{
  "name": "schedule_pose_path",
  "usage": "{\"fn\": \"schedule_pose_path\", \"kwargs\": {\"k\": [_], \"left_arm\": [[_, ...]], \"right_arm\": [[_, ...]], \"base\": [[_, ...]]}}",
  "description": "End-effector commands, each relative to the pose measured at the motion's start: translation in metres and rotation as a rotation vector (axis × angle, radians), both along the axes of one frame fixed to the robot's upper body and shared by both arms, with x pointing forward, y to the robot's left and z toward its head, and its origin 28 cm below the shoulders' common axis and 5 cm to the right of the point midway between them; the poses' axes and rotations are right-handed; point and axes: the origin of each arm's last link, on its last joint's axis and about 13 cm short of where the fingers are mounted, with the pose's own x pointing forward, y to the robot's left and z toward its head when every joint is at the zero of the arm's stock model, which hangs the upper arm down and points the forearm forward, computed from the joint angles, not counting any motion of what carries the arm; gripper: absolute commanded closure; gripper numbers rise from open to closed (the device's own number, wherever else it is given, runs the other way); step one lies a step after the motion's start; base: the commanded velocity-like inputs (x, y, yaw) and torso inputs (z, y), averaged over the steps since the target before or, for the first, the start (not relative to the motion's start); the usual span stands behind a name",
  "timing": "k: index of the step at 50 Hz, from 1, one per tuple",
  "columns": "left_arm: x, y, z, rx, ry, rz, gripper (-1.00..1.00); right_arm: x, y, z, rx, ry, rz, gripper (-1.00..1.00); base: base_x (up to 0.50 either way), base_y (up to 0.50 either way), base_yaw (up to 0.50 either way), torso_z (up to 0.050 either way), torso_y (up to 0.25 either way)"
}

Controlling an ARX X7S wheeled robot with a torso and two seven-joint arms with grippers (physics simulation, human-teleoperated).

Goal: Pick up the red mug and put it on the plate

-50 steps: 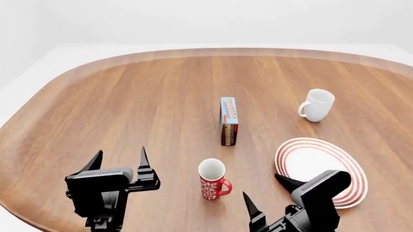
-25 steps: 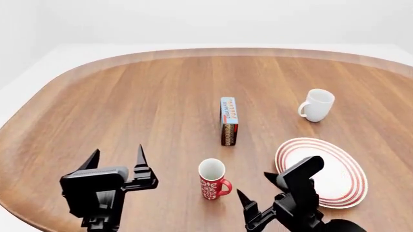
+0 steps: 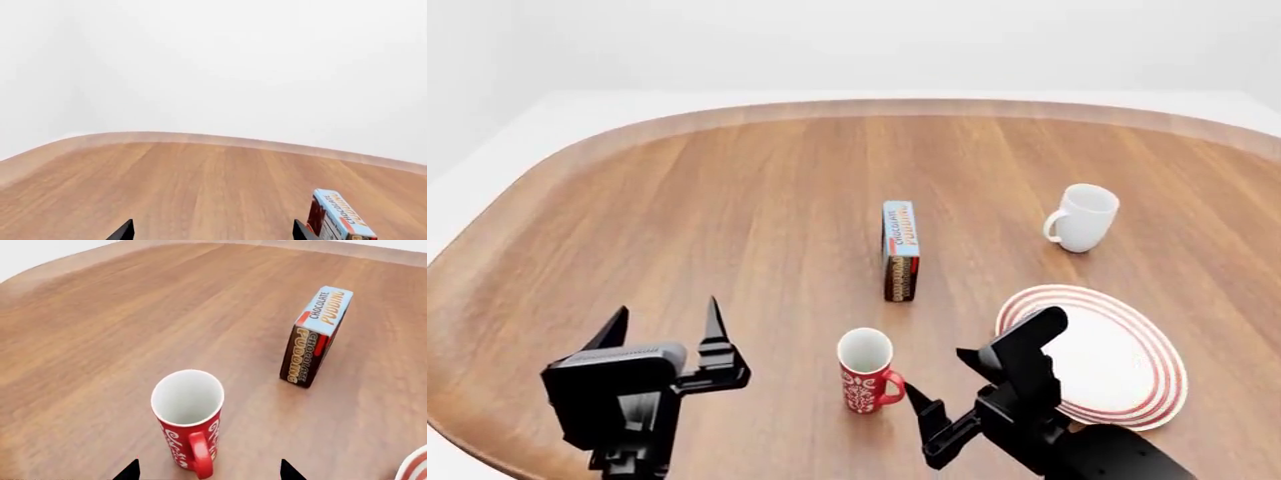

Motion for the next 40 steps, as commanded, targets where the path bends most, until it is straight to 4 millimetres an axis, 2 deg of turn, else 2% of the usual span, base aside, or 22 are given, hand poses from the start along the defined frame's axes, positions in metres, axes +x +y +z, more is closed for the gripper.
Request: {"fn": "schedule_pose_path", "kwargs": {"k": [1, 40], "left_arm": [[0.001, 0.001, 0.002, -0.004, -0.003, 0.006, -1.0], [-0.002, 0.003, 0.006, -0.016, -0.007, 0.008, -1.0]], "right_arm": [[0.01, 0.003, -0.008, 0.001, 0.025, 0.02, -1.0], [0.036, 0.01, -0.035, -0.01, 0.128, 0.05, -1.0]], "base": [[0.0, 0.0, 0.0, 0.0, 0.0], [0.0, 0.0, 0.0, 0.0, 0.0]]}}
